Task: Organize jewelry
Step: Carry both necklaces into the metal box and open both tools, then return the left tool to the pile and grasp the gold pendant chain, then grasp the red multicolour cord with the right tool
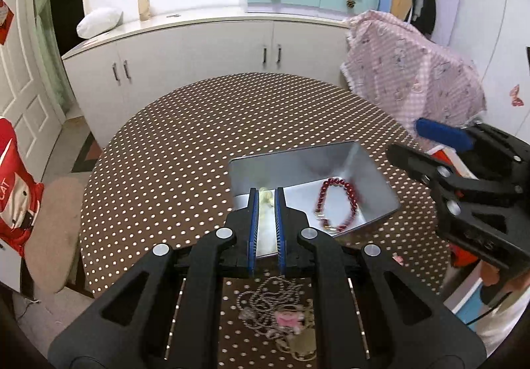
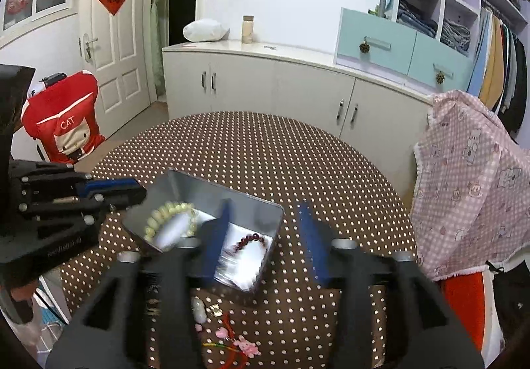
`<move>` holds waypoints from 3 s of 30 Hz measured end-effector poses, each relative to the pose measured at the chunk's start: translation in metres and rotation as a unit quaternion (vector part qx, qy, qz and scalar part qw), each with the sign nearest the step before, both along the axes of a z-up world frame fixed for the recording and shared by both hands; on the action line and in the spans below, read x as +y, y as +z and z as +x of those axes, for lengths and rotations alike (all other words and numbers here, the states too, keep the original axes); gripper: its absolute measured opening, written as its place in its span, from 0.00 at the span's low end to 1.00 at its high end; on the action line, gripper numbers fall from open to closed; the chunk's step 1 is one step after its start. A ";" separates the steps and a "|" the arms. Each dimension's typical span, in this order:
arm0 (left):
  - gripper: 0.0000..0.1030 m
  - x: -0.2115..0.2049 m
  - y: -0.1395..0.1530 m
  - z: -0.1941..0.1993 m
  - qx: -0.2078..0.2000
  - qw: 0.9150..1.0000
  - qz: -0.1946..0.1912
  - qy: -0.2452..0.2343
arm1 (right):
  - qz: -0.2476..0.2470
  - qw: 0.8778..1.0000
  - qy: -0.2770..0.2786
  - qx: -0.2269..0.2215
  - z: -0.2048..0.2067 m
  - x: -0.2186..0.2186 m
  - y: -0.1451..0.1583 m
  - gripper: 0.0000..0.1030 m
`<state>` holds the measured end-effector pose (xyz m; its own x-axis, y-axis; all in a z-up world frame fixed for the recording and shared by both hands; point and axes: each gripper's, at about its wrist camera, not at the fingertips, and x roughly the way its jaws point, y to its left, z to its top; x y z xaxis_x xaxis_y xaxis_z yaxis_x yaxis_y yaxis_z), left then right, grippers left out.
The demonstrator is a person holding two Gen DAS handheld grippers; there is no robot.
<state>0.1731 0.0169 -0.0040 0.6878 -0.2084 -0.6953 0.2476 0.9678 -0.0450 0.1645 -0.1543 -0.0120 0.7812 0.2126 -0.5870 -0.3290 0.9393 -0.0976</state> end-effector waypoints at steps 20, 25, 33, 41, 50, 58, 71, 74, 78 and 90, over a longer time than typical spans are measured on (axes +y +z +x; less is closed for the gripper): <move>0.79 0.018 0.001 -0.028 -0.034 0.999 0.006 0.016 | -0.016 1.000 -0.001 0.015 -0.018 -0.009 -0.010 0.66; 0.79 0.018 0.000 -0.035 -0.037 0.999 0.012 0.013 | -0.017 1.000 0.005 0.011 -0.027 -0.006 -0.010 0.70; 0.79 0.024 -0.005 -0.050 -0.037 0.999 0.015 0.010 | -0.011 1.000 0.010 0.016 -0.044 -0.003 -0.016 0.70; 0.79 0.022 -0.021 -0.076 -0.027 0.999 0.019 -0.018 | -0.025 0.999 0.028 0.023 -0.066 0.002 -0.031 0.71; 0.79 0.015 -0.052 -0.096 0.006 0.999 0.025 -0.048 | -0.039 0.998 0.039 0.039 -0.083 0.008 -0.053 0.71; 0.78 0.005 -0.072 -0.108 0.016 0.996 0.013 -0.088 | -0.042 0.997 0.050 0.051 -0.097 0.009 -0.067 0.71; 0.34 -0.006 -0.079 -0.089 0.012 0.998 0.012 -0.057 | -0.040 0.996 0.055 0.062 -0.110 0.011 -0.081 0.71; 0.30 -0.002 -0.078 -0.088 0.010 0.999 0.002 -0.044 | -0.038 0.996 0.055 0.064 -0.110 0.009 -0.083 0.71; 0.25 0.004 -0.079 -0.097 -0.005 0.999 -0.005 -0.036 | -0.033 0.996 0.052 0.061 -0.111 0.006 -0.082 0.71; 0.25 0.025 -0.080 -0.121 -0.023 0.998 -0.025 -0.045 | -0.036 0.994 0.092 0.035 -0.120 0.014 -0.082 0.67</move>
<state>0.0525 0.0415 -0.0837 0.6961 -0.3042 -0.6503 0.3370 0.9383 -0.0782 0.0448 -0.1401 -0.0939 0.6895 0.3043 -0.6572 -0.5034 0.8538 -0.1328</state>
